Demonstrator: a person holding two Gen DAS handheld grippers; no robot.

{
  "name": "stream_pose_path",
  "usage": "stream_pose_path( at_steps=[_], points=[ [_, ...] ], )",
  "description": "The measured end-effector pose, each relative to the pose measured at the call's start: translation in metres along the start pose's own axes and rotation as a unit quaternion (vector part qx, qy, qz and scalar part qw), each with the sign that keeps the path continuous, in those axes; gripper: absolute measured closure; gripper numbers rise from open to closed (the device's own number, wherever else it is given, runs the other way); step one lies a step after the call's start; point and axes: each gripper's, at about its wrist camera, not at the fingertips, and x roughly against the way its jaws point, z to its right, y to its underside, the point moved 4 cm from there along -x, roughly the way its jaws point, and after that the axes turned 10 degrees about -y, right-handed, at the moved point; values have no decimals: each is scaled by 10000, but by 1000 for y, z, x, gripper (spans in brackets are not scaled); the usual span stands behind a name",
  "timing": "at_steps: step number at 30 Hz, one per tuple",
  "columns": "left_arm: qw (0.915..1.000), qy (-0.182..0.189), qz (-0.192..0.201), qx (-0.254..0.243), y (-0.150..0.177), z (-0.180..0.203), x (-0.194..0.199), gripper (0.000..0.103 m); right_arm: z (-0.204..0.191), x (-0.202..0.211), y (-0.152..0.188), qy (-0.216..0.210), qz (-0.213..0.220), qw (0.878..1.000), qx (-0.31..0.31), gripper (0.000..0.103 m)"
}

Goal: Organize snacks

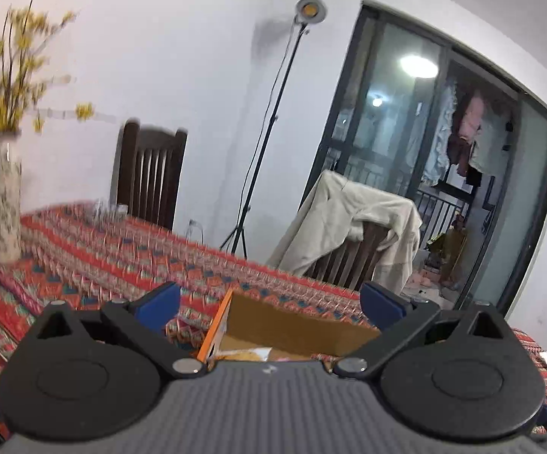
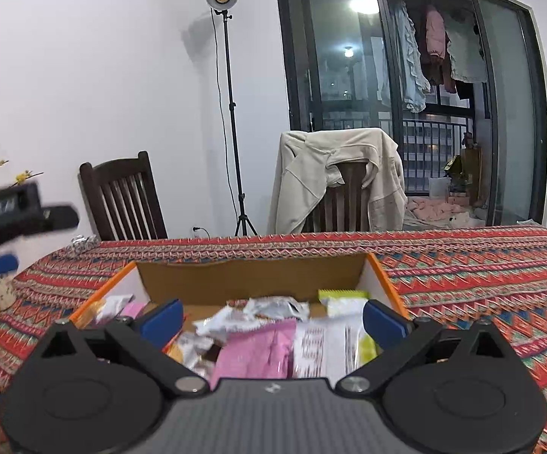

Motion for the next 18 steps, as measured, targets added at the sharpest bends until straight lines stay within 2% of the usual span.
stream_pose_path(
  at_steps=[3,6,8,13,18],
  points=[
    [9996,128,144,-222,-3,11,28,0,2,28,4,73,27,9999,87,1],
    [9984,401,30,-397,4,17,57,0,8,52,12,95,45,9999,-6,1],
    [9974,453,-5,-554,13,17,75,0,11,65,20,98,18,9999,-84,1],
    [9966,361,-23,-745,30,11,117,0,11,96,44,5,-60,9998,-203,1],
    [9964,100,225,-808,39,-2,161,0,6,127,60,-120,-58,9996,-251,1]
  ],
)
